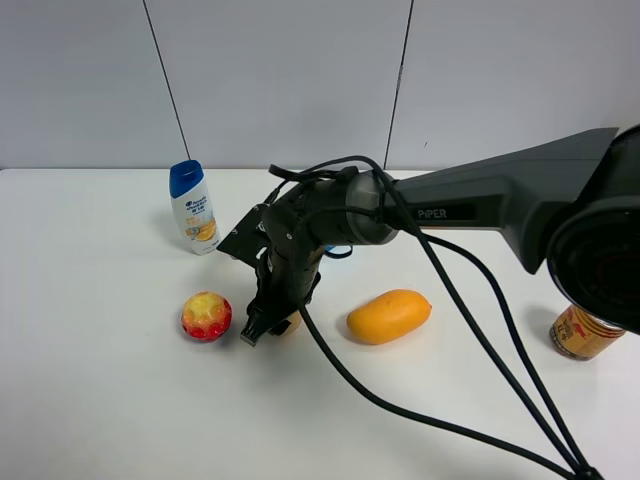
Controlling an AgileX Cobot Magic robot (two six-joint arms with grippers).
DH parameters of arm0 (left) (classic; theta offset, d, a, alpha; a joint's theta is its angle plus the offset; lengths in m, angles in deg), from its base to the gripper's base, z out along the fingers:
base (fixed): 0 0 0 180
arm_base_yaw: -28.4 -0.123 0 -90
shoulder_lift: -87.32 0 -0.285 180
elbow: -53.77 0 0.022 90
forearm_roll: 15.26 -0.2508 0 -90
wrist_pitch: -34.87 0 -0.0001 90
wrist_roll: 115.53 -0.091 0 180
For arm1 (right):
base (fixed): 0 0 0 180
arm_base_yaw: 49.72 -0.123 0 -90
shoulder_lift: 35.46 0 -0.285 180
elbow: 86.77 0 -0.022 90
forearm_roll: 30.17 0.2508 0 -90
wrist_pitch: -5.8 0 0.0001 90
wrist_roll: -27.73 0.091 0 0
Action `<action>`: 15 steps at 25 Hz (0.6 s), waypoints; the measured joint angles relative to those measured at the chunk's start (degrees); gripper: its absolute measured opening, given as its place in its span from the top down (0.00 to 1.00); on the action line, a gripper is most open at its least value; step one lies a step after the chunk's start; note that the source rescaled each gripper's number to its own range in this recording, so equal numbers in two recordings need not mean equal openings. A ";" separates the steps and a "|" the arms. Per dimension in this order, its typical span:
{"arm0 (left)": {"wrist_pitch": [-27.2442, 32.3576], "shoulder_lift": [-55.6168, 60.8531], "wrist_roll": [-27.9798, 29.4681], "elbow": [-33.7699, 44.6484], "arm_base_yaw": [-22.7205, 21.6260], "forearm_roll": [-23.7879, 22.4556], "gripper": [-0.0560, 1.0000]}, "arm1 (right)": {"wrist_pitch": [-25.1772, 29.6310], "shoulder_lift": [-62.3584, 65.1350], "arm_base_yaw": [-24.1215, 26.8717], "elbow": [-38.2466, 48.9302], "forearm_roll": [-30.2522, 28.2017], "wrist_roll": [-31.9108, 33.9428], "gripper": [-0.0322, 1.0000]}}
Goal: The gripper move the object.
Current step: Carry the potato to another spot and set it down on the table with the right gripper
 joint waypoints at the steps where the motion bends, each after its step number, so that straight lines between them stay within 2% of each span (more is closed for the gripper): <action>1: 0.00 0.00 0.00 0.00 0.00 0.00 0.00 | 0.00 0.00 0.00 0.00 0.00 0.00 0.42; 2: 0.00 0.00 0.00 0.00 0.00 0.00 0.00 | 0.00 0.00 0.00 0.00 0.00 0.00 0.29; 3: 0.00 0.00 0.00 0.00 0.00 0.00 0.00 | 0.07 0.00 0.00 0.00 0.00 0.00 0.22; 5: 0.00 0.00 0.00 0.00 0.00 0.00 0.00 | 0.24 0.00 0.00 0.00 0.64 0.00 0.13; 10: 0.00 0.00 0.00 0.00 0.00 0.00 0.00 | 1.57 1.00 0.00 0.00 1.22 0.00 0.09; 15: 0.00 0.00 0.00 0.00 0.00 0.00 0.00 | 4.12 7.26 0.00 0.00 1.02 0.05 0.08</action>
